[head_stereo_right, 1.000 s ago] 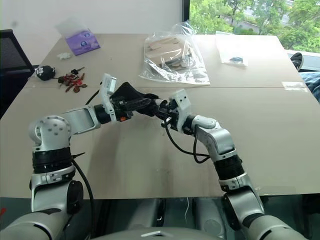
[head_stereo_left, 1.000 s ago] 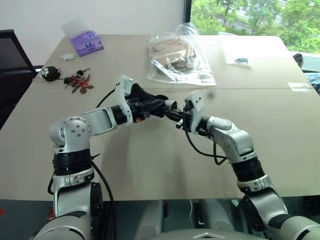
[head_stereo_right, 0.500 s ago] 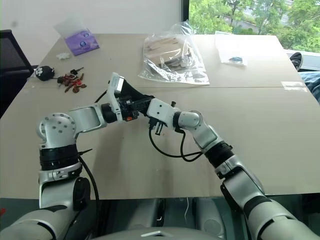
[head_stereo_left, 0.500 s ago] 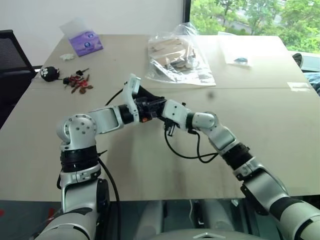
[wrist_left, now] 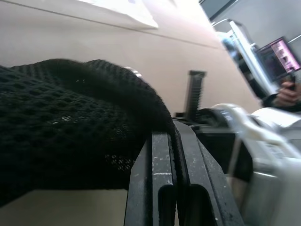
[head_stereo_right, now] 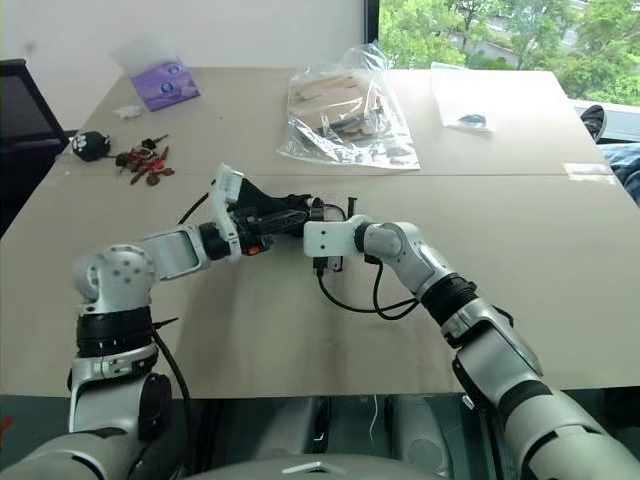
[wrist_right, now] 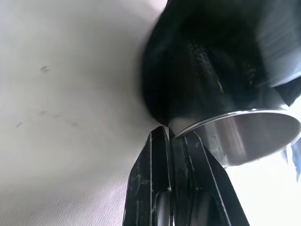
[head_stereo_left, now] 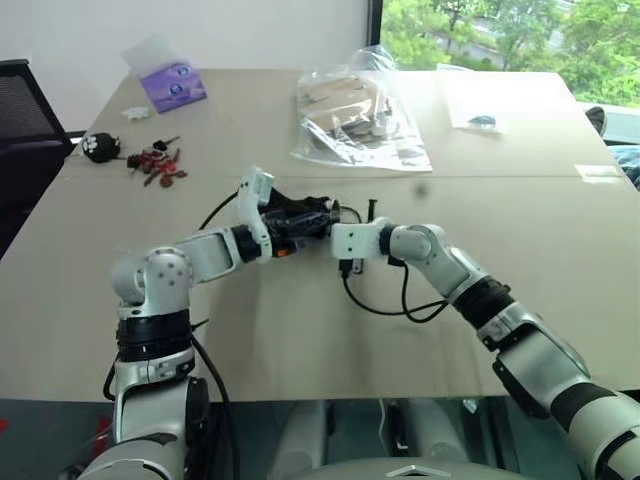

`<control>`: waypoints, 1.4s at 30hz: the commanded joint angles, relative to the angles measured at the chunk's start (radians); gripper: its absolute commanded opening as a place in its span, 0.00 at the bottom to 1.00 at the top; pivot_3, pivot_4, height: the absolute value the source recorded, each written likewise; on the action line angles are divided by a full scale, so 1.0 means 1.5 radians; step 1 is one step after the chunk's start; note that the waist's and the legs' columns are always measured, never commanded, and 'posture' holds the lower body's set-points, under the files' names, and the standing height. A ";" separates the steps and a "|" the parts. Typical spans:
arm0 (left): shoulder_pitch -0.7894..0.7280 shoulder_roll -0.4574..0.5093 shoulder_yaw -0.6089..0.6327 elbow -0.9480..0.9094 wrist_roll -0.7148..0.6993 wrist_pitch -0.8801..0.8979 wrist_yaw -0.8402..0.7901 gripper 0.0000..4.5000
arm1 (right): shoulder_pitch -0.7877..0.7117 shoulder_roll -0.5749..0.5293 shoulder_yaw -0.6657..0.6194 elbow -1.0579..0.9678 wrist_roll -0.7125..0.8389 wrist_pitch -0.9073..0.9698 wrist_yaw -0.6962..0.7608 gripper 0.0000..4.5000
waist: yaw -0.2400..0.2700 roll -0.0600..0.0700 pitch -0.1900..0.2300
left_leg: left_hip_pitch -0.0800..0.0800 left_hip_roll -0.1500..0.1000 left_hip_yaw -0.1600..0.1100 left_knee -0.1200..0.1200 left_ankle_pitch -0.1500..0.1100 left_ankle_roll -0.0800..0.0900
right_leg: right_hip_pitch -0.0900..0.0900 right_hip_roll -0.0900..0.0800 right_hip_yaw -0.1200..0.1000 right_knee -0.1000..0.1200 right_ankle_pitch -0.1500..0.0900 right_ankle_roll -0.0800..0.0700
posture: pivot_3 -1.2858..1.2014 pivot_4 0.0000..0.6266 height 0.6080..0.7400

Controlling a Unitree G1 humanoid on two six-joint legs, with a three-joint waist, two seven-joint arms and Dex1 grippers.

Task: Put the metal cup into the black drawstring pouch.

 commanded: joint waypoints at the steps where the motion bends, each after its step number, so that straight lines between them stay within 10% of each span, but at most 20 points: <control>1: -0.023 -0.015 0.016 -0.040 -0.066 0.016 -0.043 0.00 | -0.017 0.018 0.016 0.008 -0.013 -0.024 0.015 0.01 | 0.000 0.000 0.000 | 0.000 0.000 0.000 0.000 0.000 0.000 | 0.000 0.000 0.000 0.000 0.000 0.000 | 0.52 0.24 1.00; 8: -0.029 -0.013 0.035 -0.053 -0.123 0.052 -0.071 0.00 | -0.051 0.045 0.017 0.075 -0.033 -0.055 0.005 0.01 | -0.001 0.000 0.000 | 0.000 0.000 0.000 0.000 0.000 0.000 | 0.000 0.000 0.000 0.000 0.000 0.000 | 0.52 0.24 1.00; 18: -0.051 -0.006 0.019 0.037 0.027 -0.040 0.011 0.00 | -0.055 0.027 0.014 -0.007 -0.054 -0.080 0.017 0.01 | 0.002 0.000 0.000 | 0.000 0.000 0.000 0.000 0.000 0.000 | 0.000 0.000 -0.001 0.000 0.000 0.000 | 0.52 0.24 1.00; 26: -0.055 -0.030 0.055 -0.081 -0.205 0.133 -0.043 0.00 | -0.131 0.079 0.042 0.144 -0.099 -0.138 -0.036 0.01 | -0.010 0.000 0.000 | 0.000 0.001 0.000 0.000 0.000 0.000 | 0.000 0.000 0.000 0.000 0.000 0.000 | 0.52 0.24 1.00; 36: 0.019 -0.045 0.121 -0.057 -0.155 0.082 0.004 0.00 | -0.094 0.084 -0.022 0.170 -0.021 -0.132 -0.002 0.01 | -0.010 0.000 0.000 | 0.000 0.000 -0.001 0.000 0.000 0.000 | 0.000 -0.001 0.000 0.000 0.000 0.000 | 0.52 0.24 1.00; 42: 0.040 -0.040 0.143 -0.006 -0.127 0.025 -0.007 0.00 | -0.018 0.028 -0.050 0.000 0.065 -0.059 0.128 0.52 | -0.005 0.000 0.000 | 0.000 0.000 -0.001 0.000 0.000 0.000 | 0.000 -0.001 0.000 0.000 0.000 0.000 | 0.52 0.24 1.00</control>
